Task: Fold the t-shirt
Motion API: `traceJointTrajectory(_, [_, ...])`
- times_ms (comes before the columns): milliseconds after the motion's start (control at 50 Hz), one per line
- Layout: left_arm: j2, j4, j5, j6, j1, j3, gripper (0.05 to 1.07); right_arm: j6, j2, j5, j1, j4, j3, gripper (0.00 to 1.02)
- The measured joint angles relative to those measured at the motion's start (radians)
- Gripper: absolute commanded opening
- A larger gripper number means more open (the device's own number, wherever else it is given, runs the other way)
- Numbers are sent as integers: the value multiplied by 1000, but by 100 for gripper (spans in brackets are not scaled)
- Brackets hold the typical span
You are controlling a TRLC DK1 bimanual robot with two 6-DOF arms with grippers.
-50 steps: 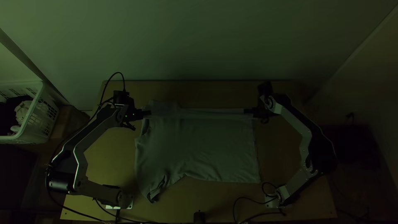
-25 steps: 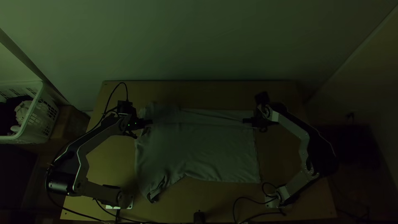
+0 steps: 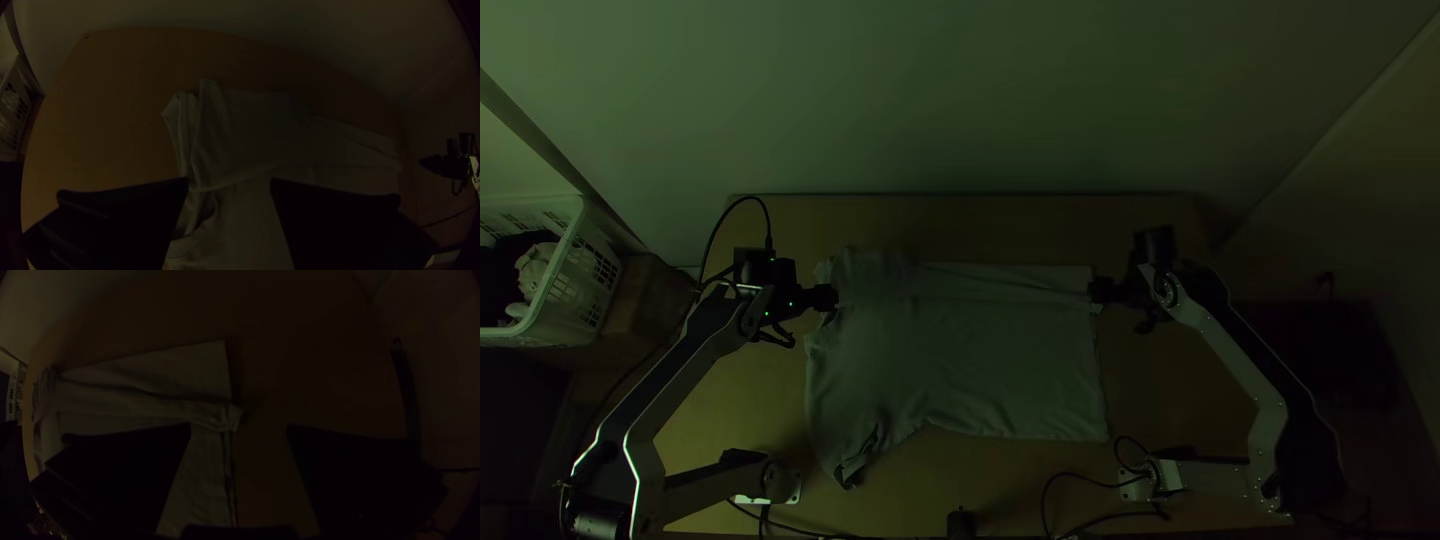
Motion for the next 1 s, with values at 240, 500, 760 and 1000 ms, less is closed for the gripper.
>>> traceJointTrajectory(240, [-146, -237, 8, 73, 0, 0, 96, -5, -166, -10, 27, -116, -11, 98])
traceJointTrajectory(500, [-296, -508, 6, 139, -2, 2, 102, -13, -287, -31, 78, -266, -13, 98])
traceJointTrajectory(760, [-306, -779, -7, 157, -2, 18, 102, 23, -389, -34, 126, -410, -53, 97])
traceJointTrajectory(1000, [-303, -896, -25, 159, -43, 5, 102, 95, -409, -34, 178, -435, -115, 97])
